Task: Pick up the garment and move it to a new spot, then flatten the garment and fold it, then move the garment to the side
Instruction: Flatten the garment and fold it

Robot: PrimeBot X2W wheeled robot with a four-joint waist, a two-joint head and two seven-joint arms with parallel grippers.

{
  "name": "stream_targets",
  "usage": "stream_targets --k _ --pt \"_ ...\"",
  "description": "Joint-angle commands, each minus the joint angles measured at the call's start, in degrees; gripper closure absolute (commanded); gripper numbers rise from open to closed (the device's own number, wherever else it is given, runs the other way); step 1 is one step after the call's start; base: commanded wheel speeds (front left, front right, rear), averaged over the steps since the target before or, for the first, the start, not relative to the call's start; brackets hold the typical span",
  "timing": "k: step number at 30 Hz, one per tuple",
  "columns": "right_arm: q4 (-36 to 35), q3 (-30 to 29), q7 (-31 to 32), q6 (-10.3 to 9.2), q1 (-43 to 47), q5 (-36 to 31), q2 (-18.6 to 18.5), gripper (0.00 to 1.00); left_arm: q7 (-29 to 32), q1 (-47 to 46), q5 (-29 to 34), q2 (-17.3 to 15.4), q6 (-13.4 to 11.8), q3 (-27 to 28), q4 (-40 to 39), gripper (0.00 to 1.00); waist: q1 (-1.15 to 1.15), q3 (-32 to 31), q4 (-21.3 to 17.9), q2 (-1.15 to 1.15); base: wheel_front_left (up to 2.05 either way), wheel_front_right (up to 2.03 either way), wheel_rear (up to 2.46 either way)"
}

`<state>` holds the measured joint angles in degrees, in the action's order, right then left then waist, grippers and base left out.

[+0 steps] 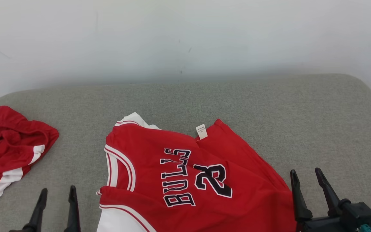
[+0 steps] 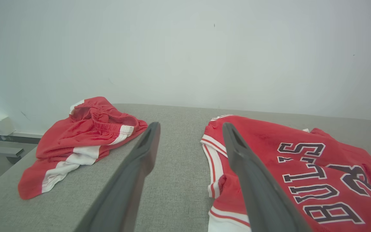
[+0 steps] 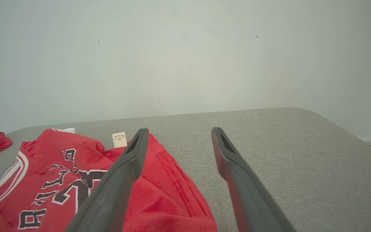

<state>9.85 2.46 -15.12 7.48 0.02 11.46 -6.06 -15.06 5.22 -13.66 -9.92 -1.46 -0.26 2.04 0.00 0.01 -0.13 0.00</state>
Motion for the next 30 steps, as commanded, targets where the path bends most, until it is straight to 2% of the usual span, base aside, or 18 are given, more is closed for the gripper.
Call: stream_targets --k 1,15,30 --pt "-0.5 0.3 0.0 0.04 1.1 -0.4 -0.6 0.00 -0.1 0.0 0.4 0.3 0.1 1.3 -0.9 0.00 0.00 -0.3 -0.1 0.00 0.00 0.00 0.00" --pt "-0.5 1.6 1.4 0.04 3.4 -0.3 -0.9 0.00 -0.1 0.1 0.8 0.5 4.4 3.9 1.1 0.00 0.00 -1.3 -0.3 0.00 0.00 0.00 0.00" --pt "-1.2 2.0 2.8 0.04 3.7 -1.3 -1.1 0.00 -0.1 -0.3 2.0 1.4 5.5 4.8 2.7 0.00 0.00 -1.5 0.0 0.00 0.00 0.00 0.00"
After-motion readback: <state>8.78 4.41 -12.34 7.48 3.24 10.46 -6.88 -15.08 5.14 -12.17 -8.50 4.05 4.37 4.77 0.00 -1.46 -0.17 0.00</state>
